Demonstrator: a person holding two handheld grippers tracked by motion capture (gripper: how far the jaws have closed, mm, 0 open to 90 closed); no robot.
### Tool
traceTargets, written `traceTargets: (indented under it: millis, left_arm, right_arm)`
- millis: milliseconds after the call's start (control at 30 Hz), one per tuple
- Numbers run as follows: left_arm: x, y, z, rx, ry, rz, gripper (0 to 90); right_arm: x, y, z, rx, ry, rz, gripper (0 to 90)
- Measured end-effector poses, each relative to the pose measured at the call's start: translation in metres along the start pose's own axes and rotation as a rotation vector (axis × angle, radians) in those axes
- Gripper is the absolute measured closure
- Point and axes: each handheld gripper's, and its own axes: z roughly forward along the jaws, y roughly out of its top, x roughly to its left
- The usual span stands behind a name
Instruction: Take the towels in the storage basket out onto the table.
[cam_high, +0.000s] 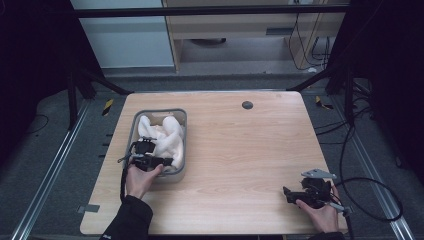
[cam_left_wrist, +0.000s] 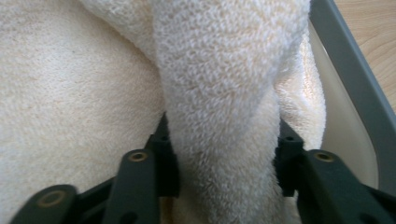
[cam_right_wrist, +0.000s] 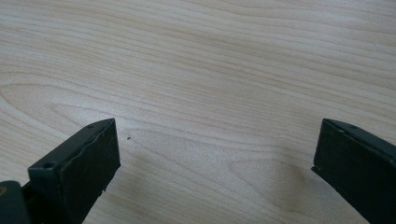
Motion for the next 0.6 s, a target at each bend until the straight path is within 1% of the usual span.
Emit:
traceTargets:
  millis: [33,133,233,300,367,433,533,567,600]
  left_arm:
    - [0.000,0.000,-0.001,-0.005,0.005,0.003,59.8]
    - [0.000,-0.001,-0.003,-0.016,0.013,0.011,64.9]
    - [0.000,-0.003,-0.005,-0.040,0.020,0.021,68.4]
    - [0.001,-0.005,-0.008,-0.065,0.018,0.029,69.2]
    - [0.002,-0.007,-0.014,-0.095,0.018,0.040,69.7]
    - [0.004,-0.007,-0.022,-0.129,0.013,0.037,69.9]
    - [0.006,-0.005,-0.037,-0.177,0.011,0.040,69.9]
    - [0.006,-0.004,-0.045,-0.206,0.014,0.044,69.9]
    - [0.006,-0.003,-0.049,-0.211,0.019,0.047,69.9]
  right_arm:
    - [0.000,0.000,0.000,-0.001,-0.001,-0.002,0.6]
    - [0.000,0.000,0.001,-0.002,0.002,-0.002,0.7]
    - [0.000,0.000,0.000,-0.002,0.003,-0.001,0.7]
    - [0.000,0.000,0.000,-0.002,0.003,0.000,0.7]
    - [0.000,0.000,0.001,-0.001,0.002,-0.003,0.8]
    - [0.000,0.000,0.001,0.001,0.003,-0.002,0.8]
    - [0.000,0.000,0.001,-0.001,0.003,-0.001,0.9]
    - [0.000,0.000,0.001,-0.004,0.001,-0.001,0.9]
    - [0.000,0.000,0.001,-0.004,0.000,0.000,0.9]
